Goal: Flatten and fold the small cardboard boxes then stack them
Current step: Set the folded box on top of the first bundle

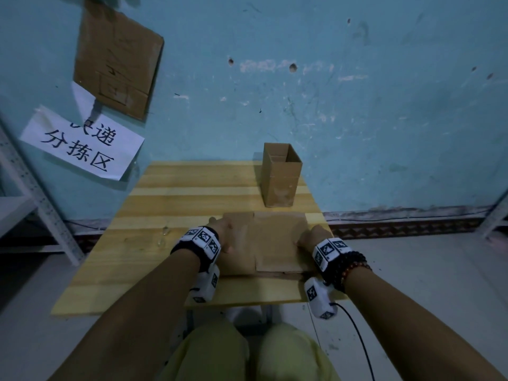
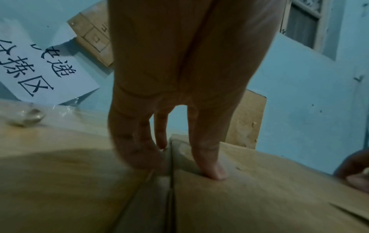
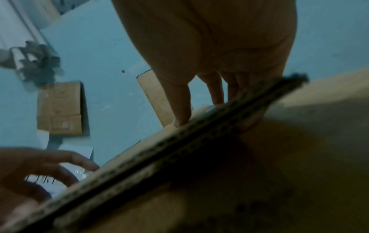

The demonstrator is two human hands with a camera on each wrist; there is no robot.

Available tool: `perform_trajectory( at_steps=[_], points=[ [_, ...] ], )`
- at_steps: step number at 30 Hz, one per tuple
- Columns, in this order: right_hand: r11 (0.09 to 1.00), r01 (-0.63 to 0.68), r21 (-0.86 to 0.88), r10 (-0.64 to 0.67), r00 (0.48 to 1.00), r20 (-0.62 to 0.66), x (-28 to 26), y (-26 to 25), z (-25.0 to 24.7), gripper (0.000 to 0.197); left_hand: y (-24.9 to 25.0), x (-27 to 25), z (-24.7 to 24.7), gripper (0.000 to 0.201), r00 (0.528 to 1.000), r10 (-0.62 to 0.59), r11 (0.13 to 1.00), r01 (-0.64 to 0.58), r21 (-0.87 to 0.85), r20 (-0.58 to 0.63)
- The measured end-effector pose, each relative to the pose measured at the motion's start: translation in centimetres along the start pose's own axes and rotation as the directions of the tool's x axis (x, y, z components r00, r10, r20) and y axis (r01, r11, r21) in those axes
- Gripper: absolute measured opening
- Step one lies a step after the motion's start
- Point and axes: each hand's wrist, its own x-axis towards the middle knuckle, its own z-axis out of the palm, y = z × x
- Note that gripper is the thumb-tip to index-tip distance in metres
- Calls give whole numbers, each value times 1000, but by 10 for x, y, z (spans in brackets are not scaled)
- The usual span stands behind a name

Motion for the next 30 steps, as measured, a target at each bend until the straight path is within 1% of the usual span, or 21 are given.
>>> perform_trajectory(
  at_steps=[1,2,3,5,6,7,8,10,11,14,15,17,19,21,24,25,27,30],
  points=[
    [999,8,-35,-9,1000,-25,0,-3,5,48,2,-2,-2,64,999,-4,998,1,62,48],
    [998,10,-69,-13,999,-42,1,-5,8,57,1,1,-1,60,996,60,968,-74,238,64],
    [995,18,-97,-23,999,-46,2,-6,11,66,3,1,-1,59,998,53,971,-60,230,37],
    [990,29,-139,-32,999,-21,4,-9,12,76,3,-7,-1,64,993,108,943,-88,321,-45],
    [988,29,-152,-31,1000,-5,3,-12,11,75,2,-4,4,70,986,145,954,-119,274,-78],
    [986,34,-163,-34,999,3,5,-13,10,72,3,-6,5,78,979,197,948,-177,266,-51],
    [984,31,-175,-29,999,16,6,-15,9,68,5,-9,5,88,968,250,940,-244,240,3],
    [982,35,-184,-29,999,35,7,-17,8,63,14,-13,9,100,938,312,919,-338,204,149],
    [984,34,-172,-29,999,33,8,-16,8,61,18,-16,12,102,928,318,905,-358,230,195],
    [981,78,-177,-73,997,36,9,-12,8,62,29,-22,17,99,914,320,858,-391,333,249],
    [977,94,-192,-87,995,46,9,-11,8,67,31,-23,17,96,913,321,846,-396,358,251],
    [978,98,-187,-83,993,87,5,-10,5,82,29,-26,13,96,924,315,833,-379,404,217],
    [974,118,-193,-97,988,117,4,-10,3,95,26,-28,8,95,933,311,840,-360,405,184],
    [964,139,-226,-108,984,144,4,-9,3,97,24,-30,4,92,934,314,857,-356,373,171],
    [947,162,-277,-120,979,162,3,-9,3,98,20,-28,4,86,933,296,903,-343,260,202],
    [943,170,-285,-125,978,169,3,-10,3,99,20,-27,4,87,939,287,902,-332,276,190],
    [930,195,-312,-137,971,197,1,-10,4,102,17,-25,6,92,956,254,880,-292,375,148],
    [864,269,-426,-169,951,259,0,-9,6,113,12,-24,10,96,967,224,877,-255,408,123]
  ],
)
